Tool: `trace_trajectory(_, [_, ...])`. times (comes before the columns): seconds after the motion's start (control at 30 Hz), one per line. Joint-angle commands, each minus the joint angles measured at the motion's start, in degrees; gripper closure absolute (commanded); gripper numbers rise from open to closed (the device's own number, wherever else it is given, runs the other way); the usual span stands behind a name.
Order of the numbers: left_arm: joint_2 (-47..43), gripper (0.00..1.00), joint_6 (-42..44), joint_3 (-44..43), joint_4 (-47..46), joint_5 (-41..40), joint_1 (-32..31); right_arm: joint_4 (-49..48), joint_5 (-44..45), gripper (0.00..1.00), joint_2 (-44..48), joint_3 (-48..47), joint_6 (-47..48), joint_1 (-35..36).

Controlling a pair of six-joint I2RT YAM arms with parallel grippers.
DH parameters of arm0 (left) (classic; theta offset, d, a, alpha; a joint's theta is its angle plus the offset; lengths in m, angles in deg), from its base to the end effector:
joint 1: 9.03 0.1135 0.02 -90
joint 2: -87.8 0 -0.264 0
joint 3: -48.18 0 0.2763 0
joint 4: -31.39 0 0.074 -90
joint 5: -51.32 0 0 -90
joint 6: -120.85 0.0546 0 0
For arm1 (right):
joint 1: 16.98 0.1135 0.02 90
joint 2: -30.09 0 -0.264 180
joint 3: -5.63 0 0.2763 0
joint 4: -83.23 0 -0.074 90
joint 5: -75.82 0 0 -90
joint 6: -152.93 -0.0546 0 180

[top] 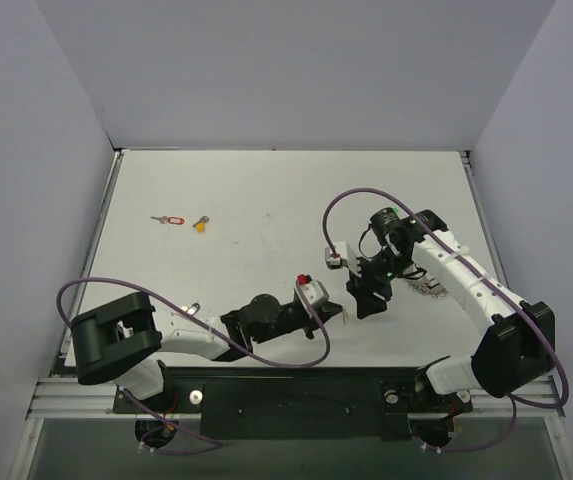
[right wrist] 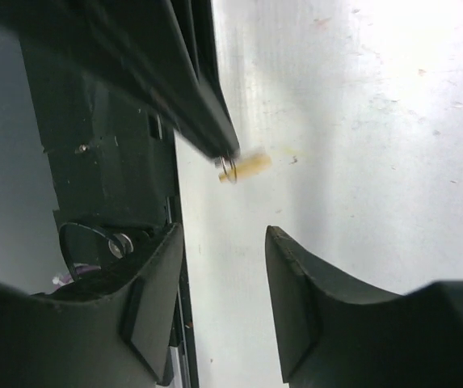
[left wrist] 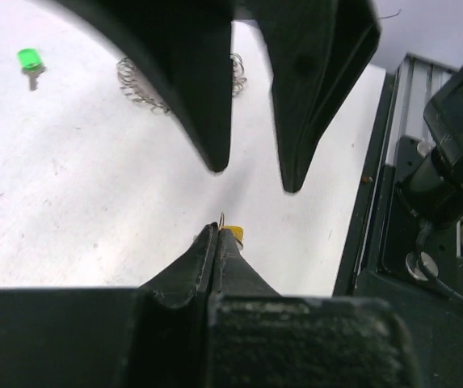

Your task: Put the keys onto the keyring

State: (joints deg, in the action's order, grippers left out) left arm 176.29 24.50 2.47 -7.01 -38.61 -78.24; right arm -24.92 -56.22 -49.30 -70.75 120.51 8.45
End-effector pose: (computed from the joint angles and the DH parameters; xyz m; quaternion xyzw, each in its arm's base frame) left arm 0.1221 -0.3217 0.1799 0.3829 0.6258 -0.4167 0.5368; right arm 0.2347 0.1521 0.2479 -0.6486 0.6617 0.3076 0.2166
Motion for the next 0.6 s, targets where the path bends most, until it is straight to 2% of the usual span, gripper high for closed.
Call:
trace_trajectory(0.0, [-4.0, 1.0, -9.1, 6.5, -20.2, -7.0, 1.2, 3.4, -5.2, 0.57, 3.7, -3.5, -0.4, -3.7])
trace_trajectory(0.1, [-4.2, 1.0, -10.9, 10.7, -33.6, -8.9, 1.6, 3.7, -9.3, 0.55, 6.3, -4.4, 4.8, -5.7])
trace_trajectory(0.2, [-5.1, 1.0, -10.5, 11.8, -42.0, -9.7, 1.7, 3.7, -13.5, 0.44, 7.2, -6.6, 8.9, -7.7])
trace_trajectory(0.33, [-6.7, 1.0, -9.5, 9.5, -43.3, -5.8, 2.2, 4.2, -22.1, 0.44, 4.9, -11.9, 7.6, -7.6])
trace_trajectory(0.5, [-8.7, 1.0, -4.2, 7.3, -43.3, -2.5, 2.4, 7.2, -27.0, 0.48, 1.8, -16.5, 8.4, -7.5])
trace_trajectory(0.57, [-9.3, 1.0, -3.0, 7.0, -43.3, -1.2, 2.4, 7.3, -27.4, 0.57, 1.4, -16.8, 8.2, -7.4])
